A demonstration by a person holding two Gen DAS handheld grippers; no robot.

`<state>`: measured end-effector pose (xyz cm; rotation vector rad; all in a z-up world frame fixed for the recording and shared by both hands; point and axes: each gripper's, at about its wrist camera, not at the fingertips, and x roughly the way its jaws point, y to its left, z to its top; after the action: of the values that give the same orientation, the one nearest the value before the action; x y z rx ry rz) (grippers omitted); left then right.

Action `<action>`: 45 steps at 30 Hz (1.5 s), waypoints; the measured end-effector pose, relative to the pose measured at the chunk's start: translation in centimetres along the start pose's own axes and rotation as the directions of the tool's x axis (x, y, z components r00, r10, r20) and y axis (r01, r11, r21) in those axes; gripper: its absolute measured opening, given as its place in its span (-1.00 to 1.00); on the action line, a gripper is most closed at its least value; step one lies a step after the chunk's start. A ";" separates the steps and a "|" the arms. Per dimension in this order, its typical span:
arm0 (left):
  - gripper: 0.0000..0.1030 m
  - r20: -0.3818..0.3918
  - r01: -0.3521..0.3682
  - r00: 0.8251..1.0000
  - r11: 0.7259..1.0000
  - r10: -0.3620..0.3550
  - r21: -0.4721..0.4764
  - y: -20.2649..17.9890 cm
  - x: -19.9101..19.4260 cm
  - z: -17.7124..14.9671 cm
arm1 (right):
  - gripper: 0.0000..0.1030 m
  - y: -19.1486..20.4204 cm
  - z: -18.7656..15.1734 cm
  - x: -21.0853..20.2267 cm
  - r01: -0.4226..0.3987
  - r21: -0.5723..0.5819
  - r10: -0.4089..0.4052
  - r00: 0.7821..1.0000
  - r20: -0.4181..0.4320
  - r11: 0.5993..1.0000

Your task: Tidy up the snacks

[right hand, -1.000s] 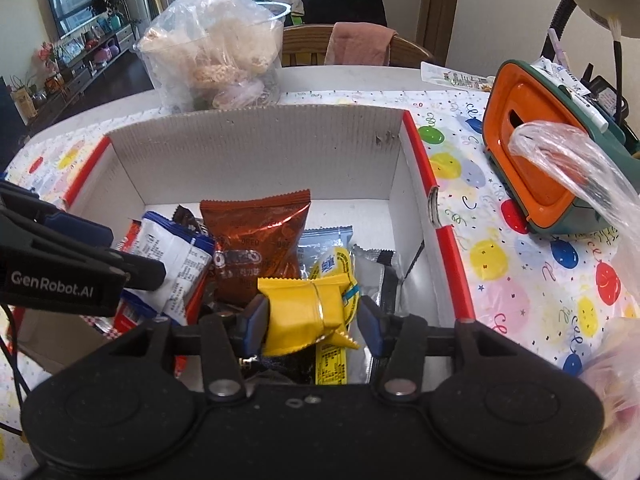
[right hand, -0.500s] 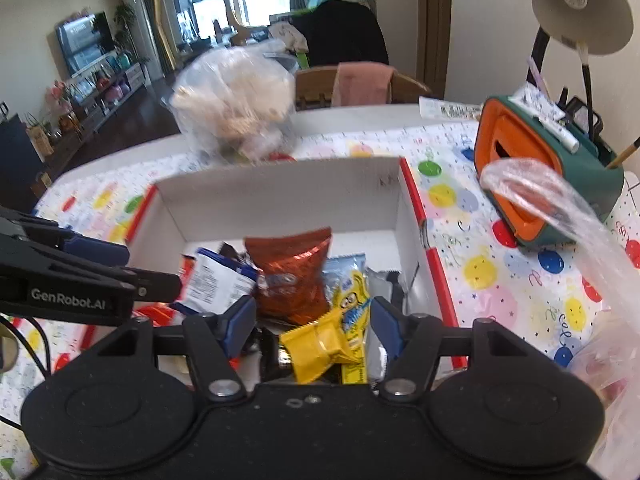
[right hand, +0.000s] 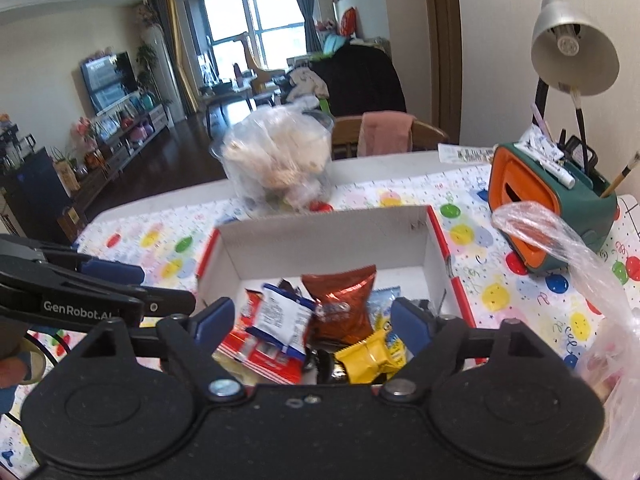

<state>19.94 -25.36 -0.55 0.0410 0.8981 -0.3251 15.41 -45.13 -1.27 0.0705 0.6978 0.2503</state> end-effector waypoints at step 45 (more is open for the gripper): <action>0.93 0.124 0.045 0.991 0.999 -0.046 0.009 0.5 -5.7 -4.6 | 1.00 2.2 -2.4 -4.5 -0.011 0.102 0.000 0.995 0.104 0.995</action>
<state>13.31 -22.58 0.89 0.0055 0.7760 -0.3692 10.08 -44.23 0.04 0.1825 0.6063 0.2143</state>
